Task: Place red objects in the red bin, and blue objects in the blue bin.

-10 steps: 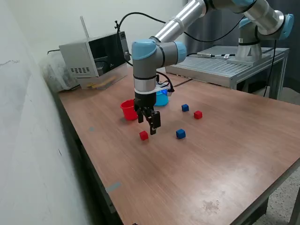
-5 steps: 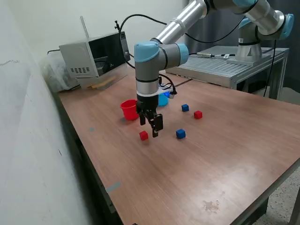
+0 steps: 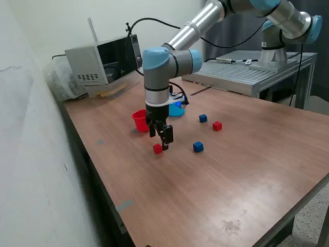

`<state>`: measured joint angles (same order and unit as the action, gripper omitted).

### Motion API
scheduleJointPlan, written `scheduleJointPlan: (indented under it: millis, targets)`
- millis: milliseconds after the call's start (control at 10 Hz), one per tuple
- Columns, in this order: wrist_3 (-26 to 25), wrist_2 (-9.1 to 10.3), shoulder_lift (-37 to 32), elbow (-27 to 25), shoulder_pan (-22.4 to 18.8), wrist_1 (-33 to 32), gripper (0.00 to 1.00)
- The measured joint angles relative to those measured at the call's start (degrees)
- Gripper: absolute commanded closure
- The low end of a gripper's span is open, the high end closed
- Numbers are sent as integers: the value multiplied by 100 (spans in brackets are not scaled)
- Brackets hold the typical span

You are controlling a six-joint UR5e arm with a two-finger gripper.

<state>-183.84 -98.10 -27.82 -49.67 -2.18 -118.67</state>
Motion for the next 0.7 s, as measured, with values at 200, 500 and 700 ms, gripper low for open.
scheduleJointPlan:
  millis: [200,500,700]
  targets:
    - [5,-3,33,50,39,-7,0]
    - [1,16,56,59,54,-1,0]
    - [-4,26,78,55,41,5,0]
